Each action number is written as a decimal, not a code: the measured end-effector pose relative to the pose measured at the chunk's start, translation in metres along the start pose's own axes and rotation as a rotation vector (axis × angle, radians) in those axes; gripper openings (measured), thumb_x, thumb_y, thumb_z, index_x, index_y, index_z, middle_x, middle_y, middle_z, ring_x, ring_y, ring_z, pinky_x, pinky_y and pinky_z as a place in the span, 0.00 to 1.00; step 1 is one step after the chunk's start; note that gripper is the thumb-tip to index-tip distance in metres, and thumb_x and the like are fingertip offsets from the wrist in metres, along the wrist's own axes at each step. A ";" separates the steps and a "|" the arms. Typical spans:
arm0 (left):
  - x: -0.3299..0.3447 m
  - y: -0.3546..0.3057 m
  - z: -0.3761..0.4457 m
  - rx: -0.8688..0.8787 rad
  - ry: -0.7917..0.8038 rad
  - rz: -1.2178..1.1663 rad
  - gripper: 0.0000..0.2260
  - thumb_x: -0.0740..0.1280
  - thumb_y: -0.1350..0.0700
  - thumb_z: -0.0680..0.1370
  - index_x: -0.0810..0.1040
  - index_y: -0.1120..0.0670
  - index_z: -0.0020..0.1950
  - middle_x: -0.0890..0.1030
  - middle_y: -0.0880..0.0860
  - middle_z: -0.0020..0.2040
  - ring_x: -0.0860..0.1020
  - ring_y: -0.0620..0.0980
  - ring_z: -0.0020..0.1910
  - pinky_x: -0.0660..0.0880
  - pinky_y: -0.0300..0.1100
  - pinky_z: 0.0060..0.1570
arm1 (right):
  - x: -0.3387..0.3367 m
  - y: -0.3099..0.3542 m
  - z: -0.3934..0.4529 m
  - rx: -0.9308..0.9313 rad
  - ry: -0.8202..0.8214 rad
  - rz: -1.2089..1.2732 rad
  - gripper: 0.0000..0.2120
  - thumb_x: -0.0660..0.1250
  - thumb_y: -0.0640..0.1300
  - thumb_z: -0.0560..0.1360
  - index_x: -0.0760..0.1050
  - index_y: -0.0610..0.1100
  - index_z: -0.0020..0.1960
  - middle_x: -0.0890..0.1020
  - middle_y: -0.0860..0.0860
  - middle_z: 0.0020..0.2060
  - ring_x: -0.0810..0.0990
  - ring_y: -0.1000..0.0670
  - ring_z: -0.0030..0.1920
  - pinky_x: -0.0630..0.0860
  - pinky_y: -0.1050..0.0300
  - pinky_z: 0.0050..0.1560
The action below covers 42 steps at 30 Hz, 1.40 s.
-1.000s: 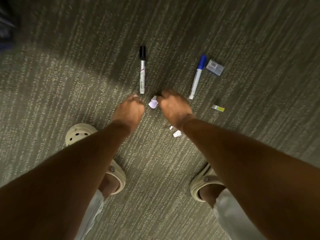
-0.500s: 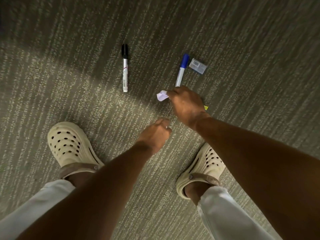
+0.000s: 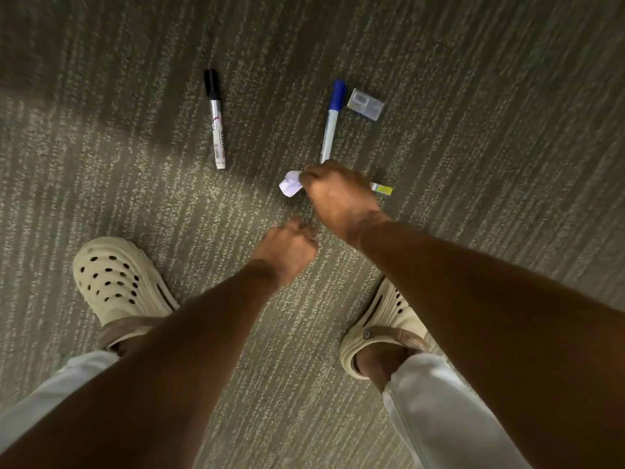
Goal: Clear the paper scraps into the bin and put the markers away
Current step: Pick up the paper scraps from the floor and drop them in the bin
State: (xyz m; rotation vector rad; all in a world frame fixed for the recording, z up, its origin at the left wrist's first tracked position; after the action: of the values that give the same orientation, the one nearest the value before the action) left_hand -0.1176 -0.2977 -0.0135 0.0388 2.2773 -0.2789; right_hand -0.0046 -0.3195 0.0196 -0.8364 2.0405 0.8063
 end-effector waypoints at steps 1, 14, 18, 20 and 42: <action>0.000 0.000 0.000 -0.001 0.025 -0.007 0.10 0.73 0.64 0.69 0.82 0.59 0.49 0.81 0.56 0.50 0.77 0.54 0.53 0.79 0.46 0.41 | 0.000 0.001 0.000 0.002 0.006 -0.006 0.17 0.59 0.34 0.77 0.73 0.44 0.63 0.79 0.47 0.56 0.77 0.45 0.59 0.78 0.50 0.53; -0.097 0.140 -0.097 -0.333 -0.168 -0.144 0.16 0.65 0.65 0.74 0.75 0.55 0.61 0.78 0.54 0.54 0.74 0.54 0.57 0.75 0.48 0.50 | -0.095 0.076 0.018 -0.108 -0.029 -0.043 0.19 0.58 0.32 0.77 0.70 0.38 0.67 0.79 0.41 0.60 0.78 0.42 0.59 0.80 0.45 0.53; -0.139 0.203 -0.150 -0.482 -0.288 -0.229 0.17 0.63 0.66 0.73 0.77 0.55 0.61 0.77 0.55 0.55 0.74 0.55 0.58 0.75 0.50 0.49 | -0.153 0.127 0.053 -0.176 -0.072 -0.043 0.19 0.59 0.37 0.78 0.69 0.43 0.68 0.76 0.46 0.64 0.74 0.44 0.63 0.79 0.45 0.53; -0.155 0.233 -0.180 -0.551 -0.380 -0.290 0.17 0.63 0.66 0.73 0.77 0.55 0.61 0.78 0.55 0.55 0.73 0.55 0.58 0.76 0.51 0.48 | -0.182 0.160 0.075 -0.217 -0.100 -0.039 0.18 0.58 0.39 0.79 0.68 0.44 0.69 0.75 0.48 0.65 0.73 0.44 0.63 0.78 0.45 0.53; -0.108 0.475 -0.319 -0.902 -0.442 -0.453 0.29 0.62 0.52 0.79 0.55 0.60 0.76 0.58 0.63 0.76 0.56 0.58 0.75 0.56 0.53 0.73 | -0.246 0.425 0.262 -0.466 -0.197 -0.264 0.15 0.61 0.31 0.75 0.75 0.38 0.60 0.80 0.42 0.54 0.77 0.41 0.56 0.77 0.47 0.43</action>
State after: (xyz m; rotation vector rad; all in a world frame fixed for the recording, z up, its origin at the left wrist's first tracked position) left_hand -0.2258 0.2406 0.1818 -0.9127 1.7611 0.4828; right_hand -0.1058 0.1973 0.1998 -1.2002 1.5480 1.1808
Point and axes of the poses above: each hand's wrist, its own z-axis towards the middle knuckle, its own x-axis out of the palm, y = z × x, the point moved 4 cm from there along z, towards the middle knuckle
